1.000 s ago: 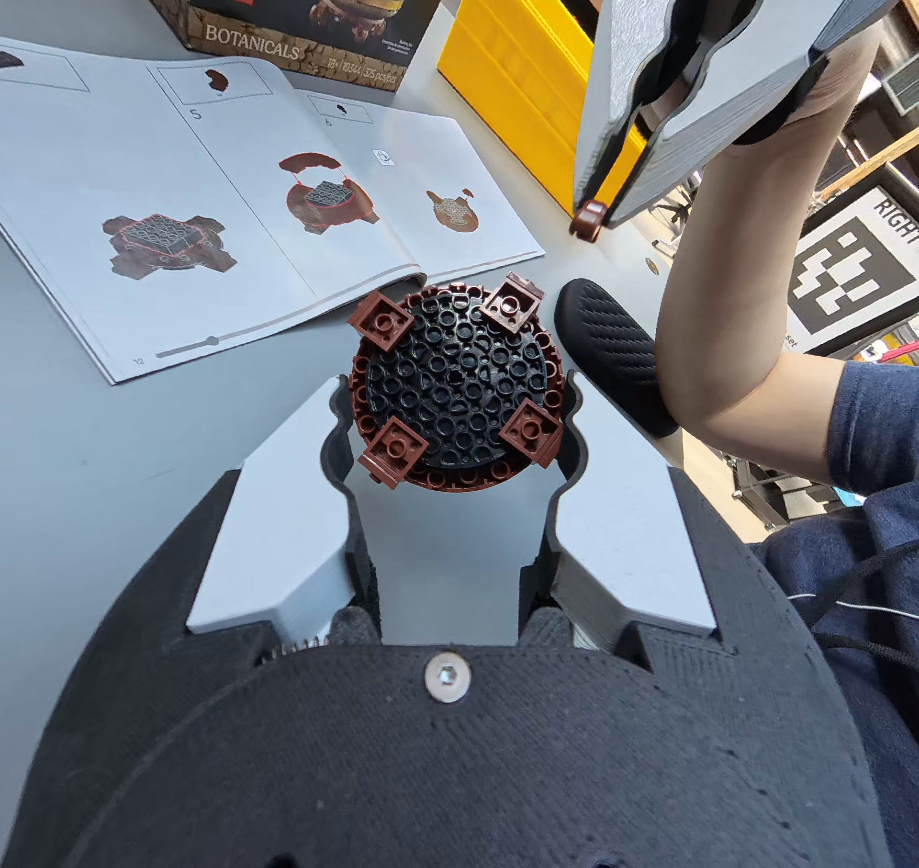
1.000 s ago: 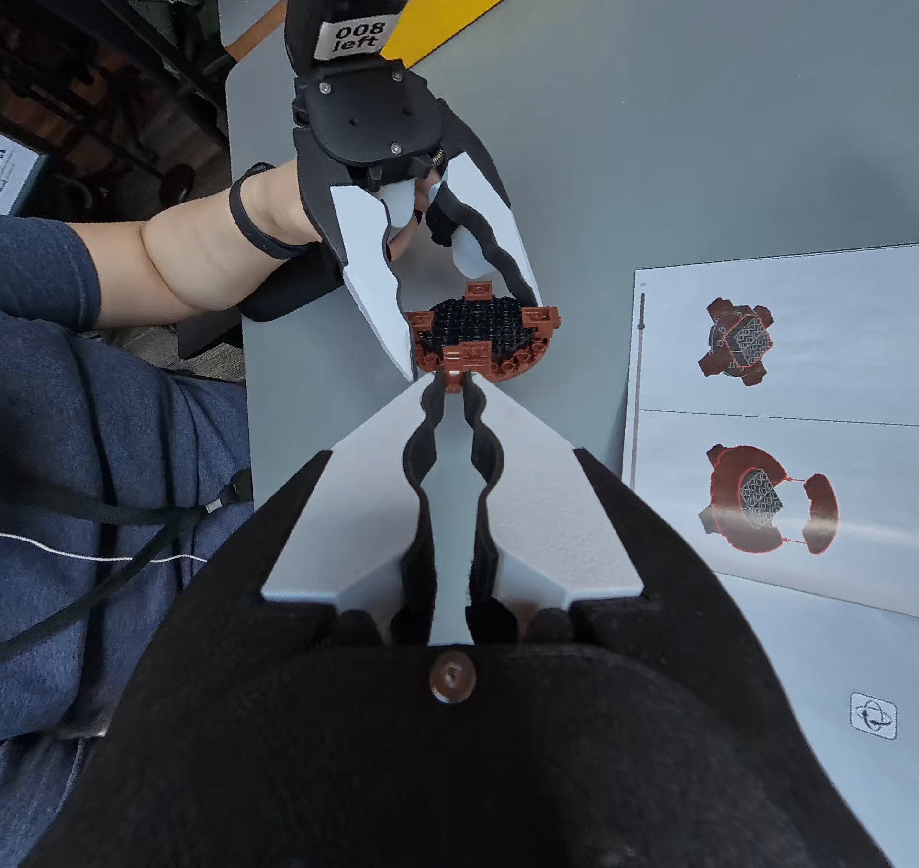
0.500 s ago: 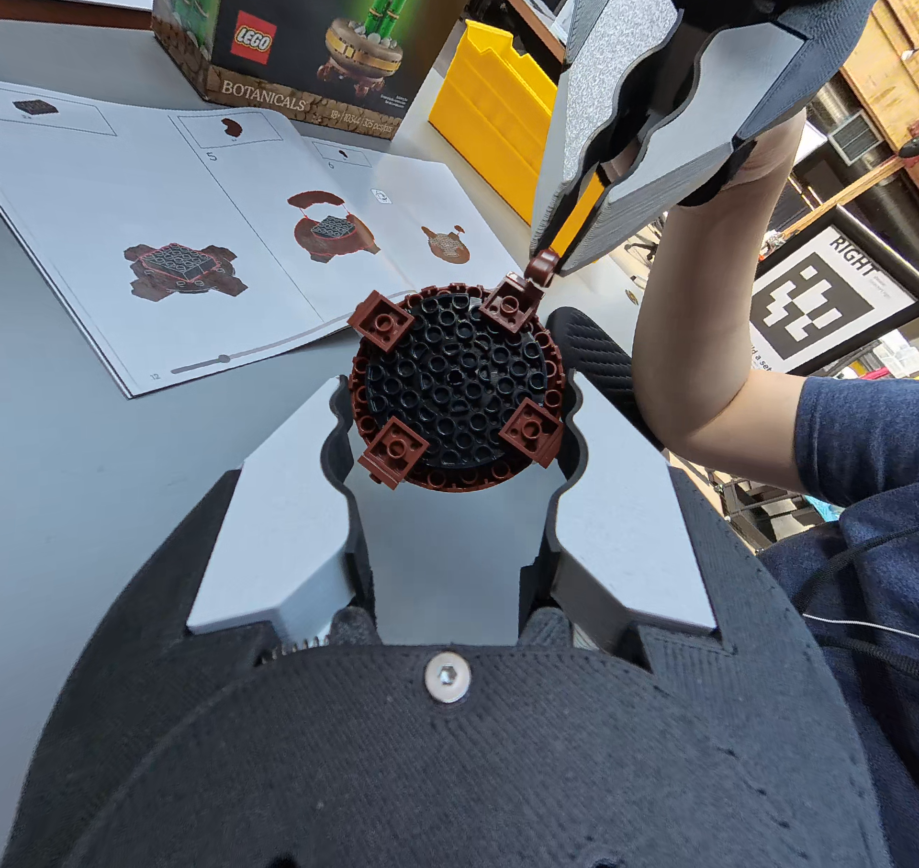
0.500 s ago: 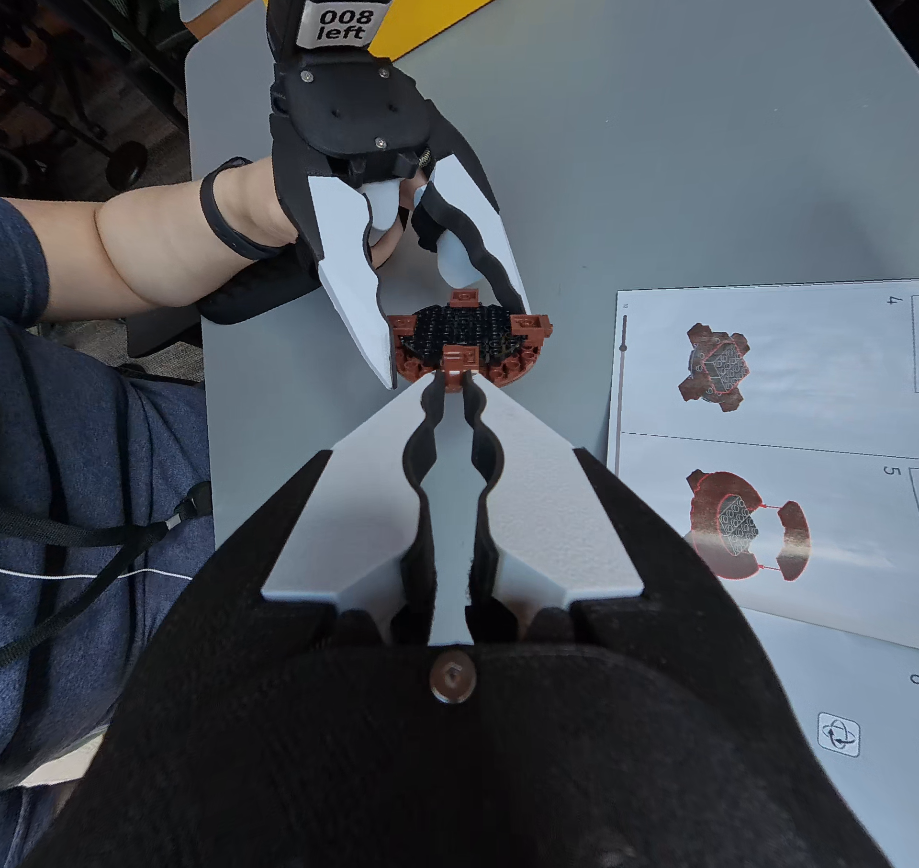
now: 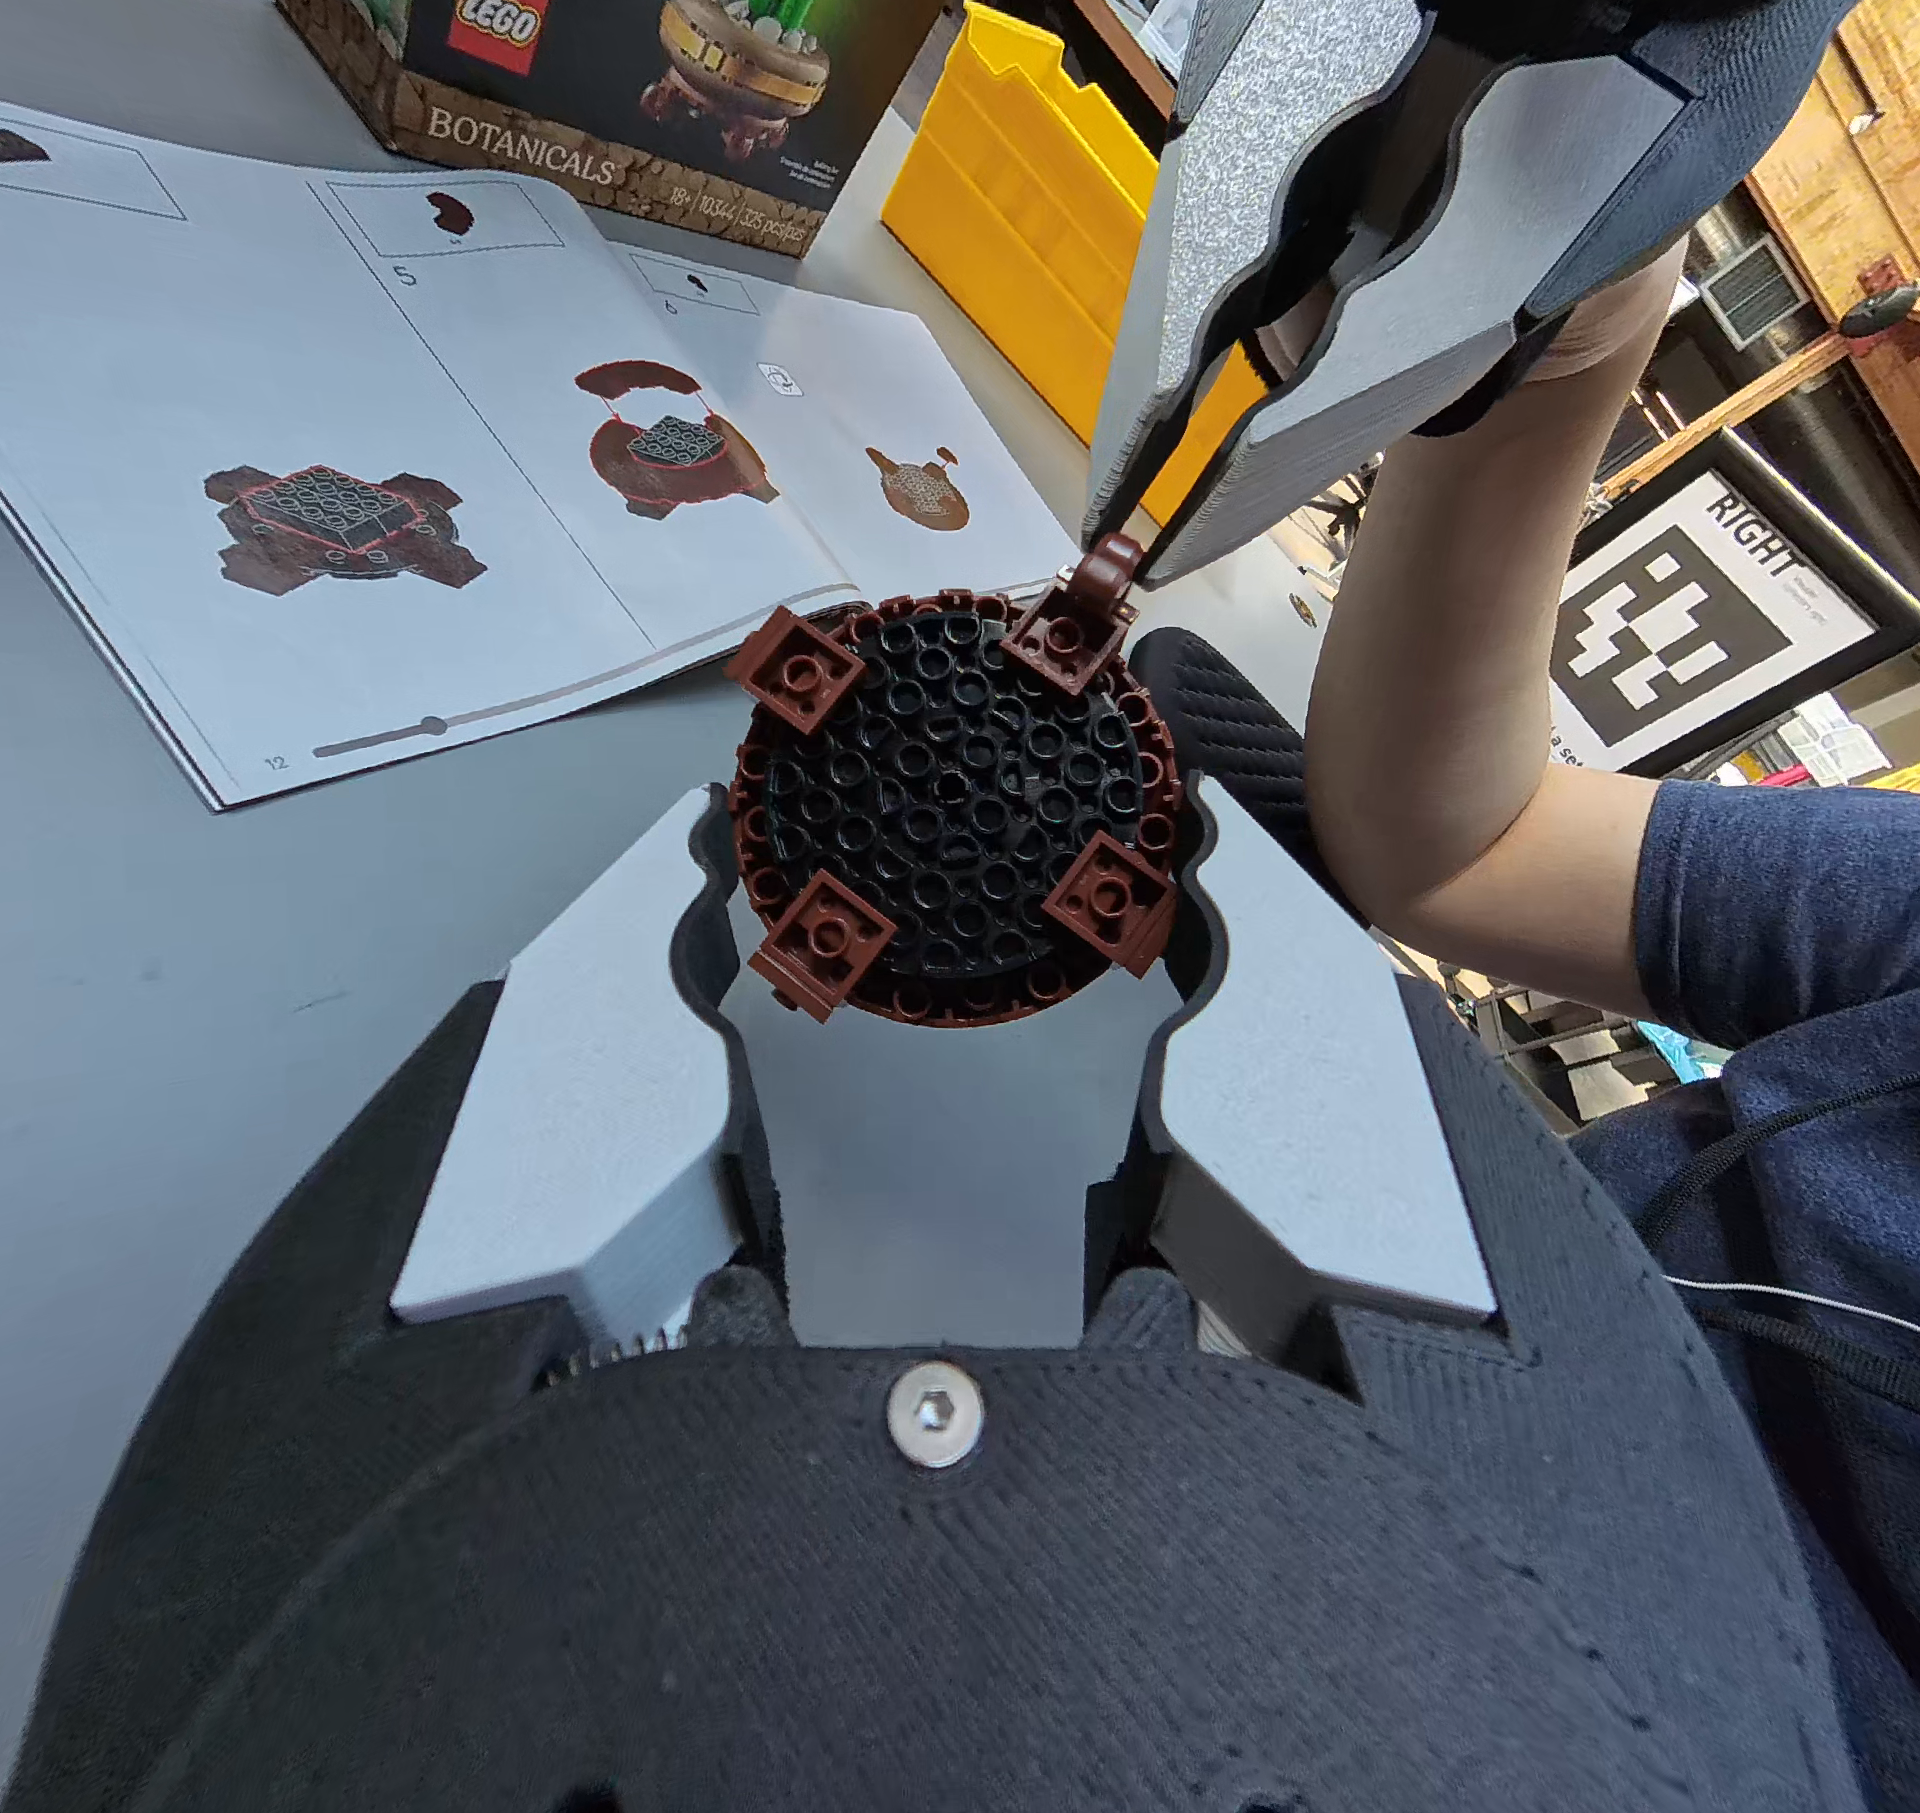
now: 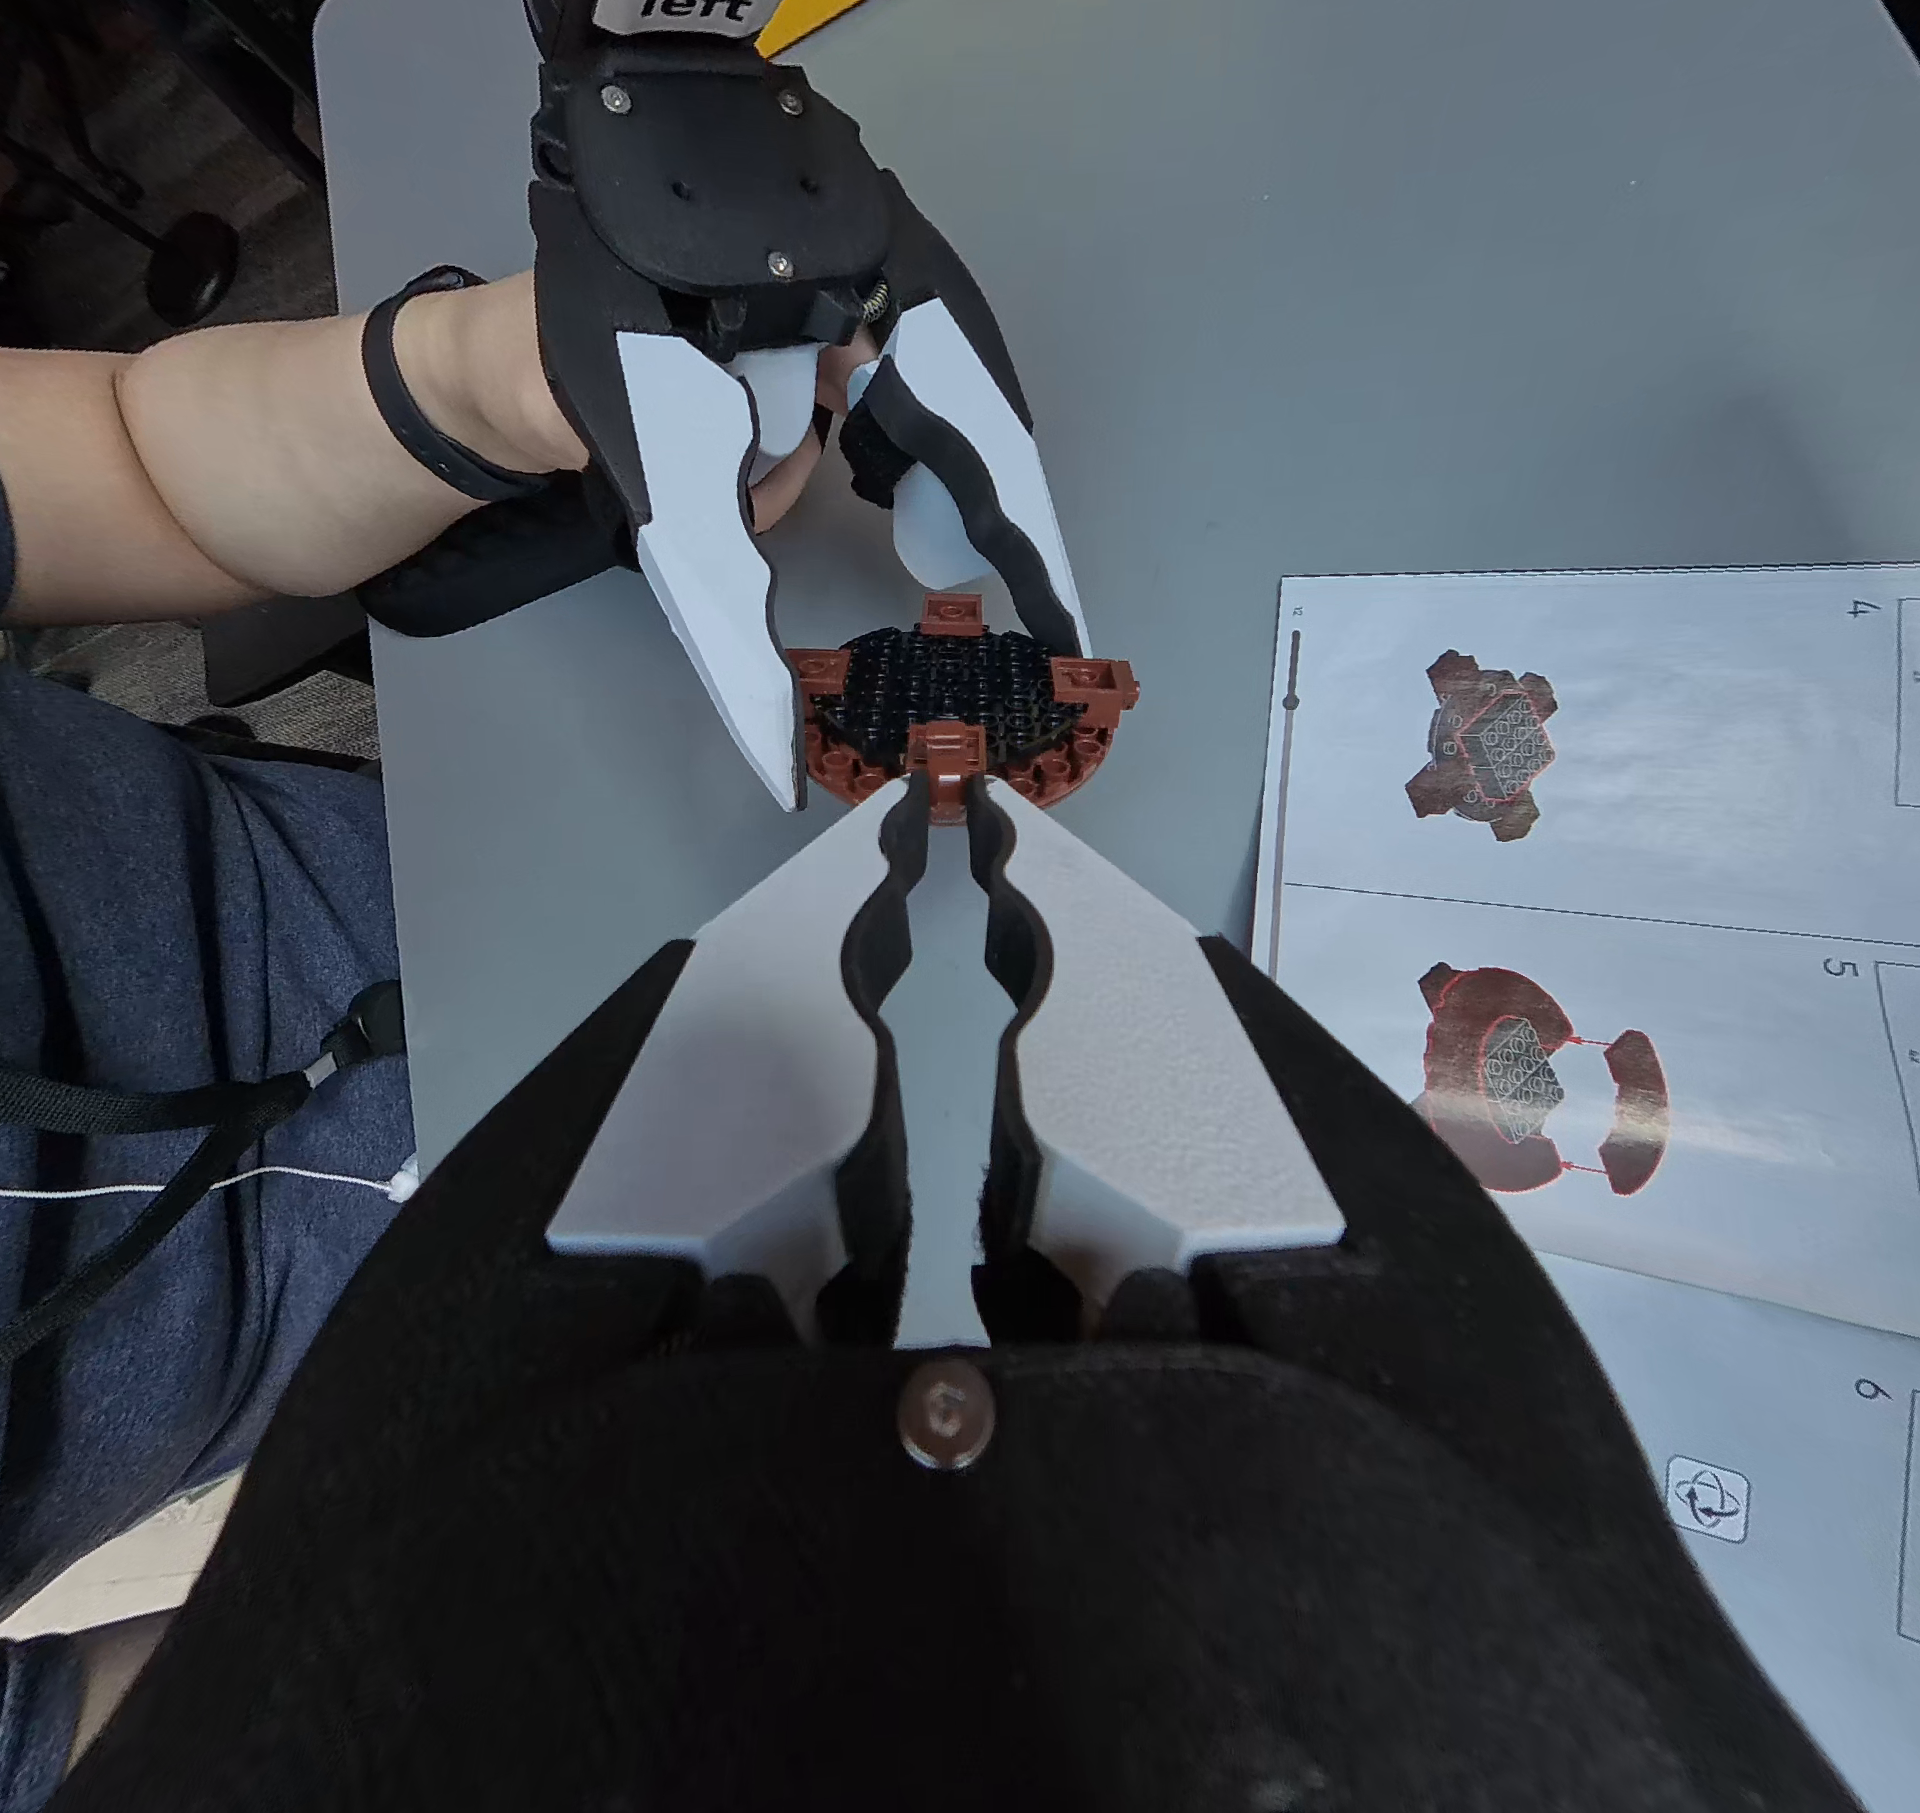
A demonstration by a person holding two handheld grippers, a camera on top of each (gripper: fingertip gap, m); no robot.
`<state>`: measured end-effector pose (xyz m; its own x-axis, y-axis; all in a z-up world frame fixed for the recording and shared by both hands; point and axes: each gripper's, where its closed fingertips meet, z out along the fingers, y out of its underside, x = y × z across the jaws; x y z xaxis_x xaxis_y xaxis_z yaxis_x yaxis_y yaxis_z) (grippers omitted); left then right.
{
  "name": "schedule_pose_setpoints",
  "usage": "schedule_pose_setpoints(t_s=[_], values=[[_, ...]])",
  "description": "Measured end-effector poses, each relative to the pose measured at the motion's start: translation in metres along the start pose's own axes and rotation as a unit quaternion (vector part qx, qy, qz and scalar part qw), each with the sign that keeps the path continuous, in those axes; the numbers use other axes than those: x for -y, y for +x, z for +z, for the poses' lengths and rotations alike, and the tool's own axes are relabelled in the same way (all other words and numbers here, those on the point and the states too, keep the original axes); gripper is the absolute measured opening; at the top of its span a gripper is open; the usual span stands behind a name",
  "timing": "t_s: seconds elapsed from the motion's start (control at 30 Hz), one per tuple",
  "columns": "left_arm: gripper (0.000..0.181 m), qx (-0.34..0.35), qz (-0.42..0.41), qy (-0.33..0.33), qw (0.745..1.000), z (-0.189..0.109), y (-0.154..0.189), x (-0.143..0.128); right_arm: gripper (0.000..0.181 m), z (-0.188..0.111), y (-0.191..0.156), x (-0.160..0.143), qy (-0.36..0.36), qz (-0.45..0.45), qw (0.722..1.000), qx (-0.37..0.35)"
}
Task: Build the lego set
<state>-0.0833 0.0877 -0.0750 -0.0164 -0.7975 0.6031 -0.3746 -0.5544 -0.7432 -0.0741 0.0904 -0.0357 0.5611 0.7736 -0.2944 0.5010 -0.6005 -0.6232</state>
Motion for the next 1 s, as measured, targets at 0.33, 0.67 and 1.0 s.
schedule_pose_setpoints(t_s=[0.33,0.67,1.0], values=[[0.083,-0.012,-0.012,-0.006,1.0,0.001,0.002,-0.003,0.006,0.002,-0.002,0.0,-0.006,-0.003,1.0,-0.001],[0.083,-0.007,0.0,-0.017,1.0,0.006,0.005,-0.007,0.007,0.0,-0.005,-0.006,-0.034,-0.022,0.999,-0.025],[0.083,-0.007,0.009,-0.032,0.999,0.01,0.009,-0.013,0.006,0.0,-0.008,-0.013,-0.064,-0.032,0.996,-0.044]])
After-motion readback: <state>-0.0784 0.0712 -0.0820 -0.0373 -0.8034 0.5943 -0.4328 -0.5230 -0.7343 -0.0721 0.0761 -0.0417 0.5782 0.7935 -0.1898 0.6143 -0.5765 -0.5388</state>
